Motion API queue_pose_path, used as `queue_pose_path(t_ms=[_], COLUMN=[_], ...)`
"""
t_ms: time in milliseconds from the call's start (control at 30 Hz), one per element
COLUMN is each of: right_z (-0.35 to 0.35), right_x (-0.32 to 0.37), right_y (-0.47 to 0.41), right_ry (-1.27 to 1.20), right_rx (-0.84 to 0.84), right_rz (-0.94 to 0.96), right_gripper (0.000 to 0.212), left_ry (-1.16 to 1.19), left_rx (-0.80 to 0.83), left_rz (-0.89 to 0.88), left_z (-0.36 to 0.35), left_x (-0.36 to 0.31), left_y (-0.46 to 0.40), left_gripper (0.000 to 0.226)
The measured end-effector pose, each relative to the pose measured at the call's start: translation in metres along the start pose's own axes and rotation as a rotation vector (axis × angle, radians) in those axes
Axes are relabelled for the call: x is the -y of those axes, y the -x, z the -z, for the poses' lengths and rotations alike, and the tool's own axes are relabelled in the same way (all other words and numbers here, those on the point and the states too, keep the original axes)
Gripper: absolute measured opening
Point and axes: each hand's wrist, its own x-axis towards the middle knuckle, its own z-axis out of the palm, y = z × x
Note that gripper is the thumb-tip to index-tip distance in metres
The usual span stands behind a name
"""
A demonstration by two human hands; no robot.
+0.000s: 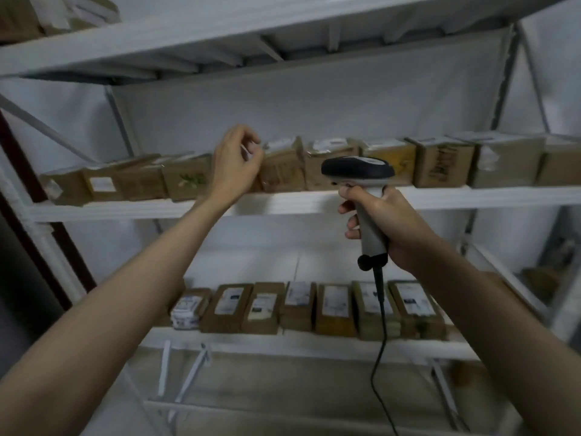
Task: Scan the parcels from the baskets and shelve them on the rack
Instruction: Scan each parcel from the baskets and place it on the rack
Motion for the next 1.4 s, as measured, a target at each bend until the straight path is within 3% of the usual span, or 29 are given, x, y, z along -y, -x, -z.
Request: queue_pose_path(t_ms=[200, 367, 633, 967, 1167, 1400], right_z=[0.075, 0.130, 0.193, 0.200, 0.193, 0.203], right_x=[-0.036, -0.068, -0.126, -0.221, -0.273, -0.348], right_y=[0.068, 0.140, 0.281, 0.495, 0.595, 0.673], right_ry=[0.021, 0.021, -0.033, -0.256, -0.294, -0.417], right_rx=[-0.230, -0.441, -0.932, -1.495, -1.693, -1.805], right_rz=[-0.158, -0.279, -0.406, -0.512, -0.590, -0.635], right_gripper=[0.031, 0.018, 0.017, 0.015, 0.012, 0.013], left_ry=[0.254, 0.428, 0.622, 0.705, 0.626, 0.540], left_rx=[0.259, 0.505, 1.019, 1.666, 1.869, 2.033], left_rz=[-0.063, -0.117, -0.165, -0.413, -0.508, -0.617], left_z=[-0.101, -0.182, -0.277, -0.287, -0.289, -0.301], left_x=[-0.075, -0.141, -0.238, -0.346, -0.386, -0.411], left_y=[0.075, 0.150, 0.287, 0.495, 0.619, 0.751], left_gripper=[0.010, 0.010, 0.012, 0.012, 0.010, 0.011])
